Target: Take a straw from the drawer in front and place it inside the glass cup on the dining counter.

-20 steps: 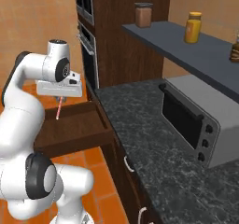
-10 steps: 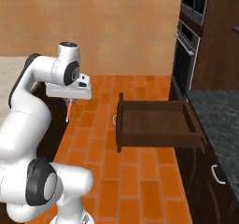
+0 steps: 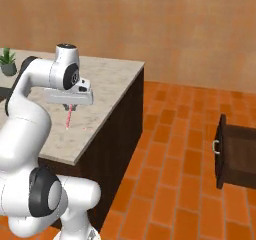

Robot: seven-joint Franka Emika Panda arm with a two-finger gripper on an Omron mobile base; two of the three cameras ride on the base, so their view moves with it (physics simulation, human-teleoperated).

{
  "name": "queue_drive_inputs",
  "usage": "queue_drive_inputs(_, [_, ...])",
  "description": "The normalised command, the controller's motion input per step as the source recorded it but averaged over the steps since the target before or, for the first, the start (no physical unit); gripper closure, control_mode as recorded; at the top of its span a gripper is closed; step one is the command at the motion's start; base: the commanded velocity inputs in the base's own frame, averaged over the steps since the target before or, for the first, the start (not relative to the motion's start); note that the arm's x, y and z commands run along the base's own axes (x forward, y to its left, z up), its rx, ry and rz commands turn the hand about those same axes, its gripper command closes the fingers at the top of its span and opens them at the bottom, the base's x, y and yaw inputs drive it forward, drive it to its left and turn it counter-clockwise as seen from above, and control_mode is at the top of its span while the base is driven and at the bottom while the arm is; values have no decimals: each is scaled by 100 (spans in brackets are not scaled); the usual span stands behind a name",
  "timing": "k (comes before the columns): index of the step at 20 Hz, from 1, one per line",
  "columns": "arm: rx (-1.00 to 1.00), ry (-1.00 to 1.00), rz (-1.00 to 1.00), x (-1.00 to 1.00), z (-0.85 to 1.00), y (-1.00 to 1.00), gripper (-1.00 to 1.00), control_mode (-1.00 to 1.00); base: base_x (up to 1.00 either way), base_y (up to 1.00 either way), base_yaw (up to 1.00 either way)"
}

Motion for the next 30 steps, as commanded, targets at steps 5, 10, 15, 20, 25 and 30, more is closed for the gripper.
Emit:
queue_drive_inputs(5, [0,0,0,0,0,0,100,100,-4,100,24])
queue_drive_inputs(10, [0,0,0,0,0,0,100,100,-15,100,4])
queue_drive_inputs(15, [0,0,0,0,0,0,100,100,-47,100,-8])
queue_drive_inputs(20, [0,0,0,0,0,0,100,100,-75,100,-19])
queue_drive_inputs(25, [0,0,0,0,0,0,100,100,-49,100,-17])
queue_drive_inputs(30, [0,0,0,0,0,0,100,100,-14,100,-12])
